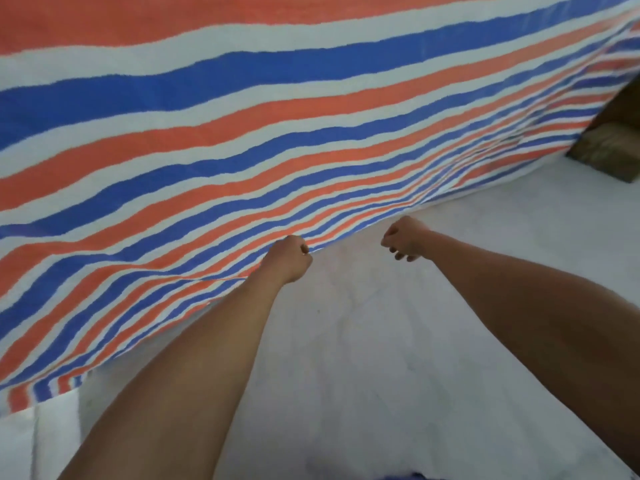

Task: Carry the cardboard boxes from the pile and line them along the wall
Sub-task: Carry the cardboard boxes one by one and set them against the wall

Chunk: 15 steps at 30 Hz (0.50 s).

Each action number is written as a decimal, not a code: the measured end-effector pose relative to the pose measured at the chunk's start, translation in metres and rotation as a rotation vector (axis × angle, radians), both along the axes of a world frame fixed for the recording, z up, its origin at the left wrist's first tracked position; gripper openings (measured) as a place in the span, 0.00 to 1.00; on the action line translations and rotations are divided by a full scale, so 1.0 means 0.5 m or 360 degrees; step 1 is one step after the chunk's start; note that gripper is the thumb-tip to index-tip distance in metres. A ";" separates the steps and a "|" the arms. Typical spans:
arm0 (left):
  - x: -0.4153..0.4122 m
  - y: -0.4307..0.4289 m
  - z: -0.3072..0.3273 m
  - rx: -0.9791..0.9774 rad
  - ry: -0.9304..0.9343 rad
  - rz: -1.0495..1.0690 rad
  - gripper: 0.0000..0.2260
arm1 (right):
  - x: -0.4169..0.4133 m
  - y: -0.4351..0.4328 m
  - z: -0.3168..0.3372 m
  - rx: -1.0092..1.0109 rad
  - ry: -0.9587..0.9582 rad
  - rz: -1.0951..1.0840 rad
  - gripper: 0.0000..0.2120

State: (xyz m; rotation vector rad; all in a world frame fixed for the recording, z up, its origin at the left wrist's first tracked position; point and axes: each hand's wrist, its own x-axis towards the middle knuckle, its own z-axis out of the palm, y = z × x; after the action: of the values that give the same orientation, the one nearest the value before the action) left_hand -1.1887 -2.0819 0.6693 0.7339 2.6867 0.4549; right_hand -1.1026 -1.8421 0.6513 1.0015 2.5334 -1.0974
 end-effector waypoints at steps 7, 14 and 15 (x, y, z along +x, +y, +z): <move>0.062 0.408 0.030 -0.0064 0.0122 -0.0374 0.12 | 0.162 0.377 0.019 0.0036 0.0002 -0.0413 0.13; 0.084 0.782 0.024 -0.0094 0.0105 -0.0671 0.12 | 0.312 0.672 0.008 -0.0023 0.0043 -0.0786 0.12; 0.091 0.844 0.022 -0.0096 0.0106 -0.0728 0.12 | 0.333 0.721 0.000 -0.0036 0.0047 -0.0851 0.12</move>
State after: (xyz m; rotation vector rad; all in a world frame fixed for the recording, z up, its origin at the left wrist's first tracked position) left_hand -1.1433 -1.6599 0.6802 1.3187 2.4646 0.2342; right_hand -0.9361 -1.4817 0.6514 1.7284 2.3218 -1.2633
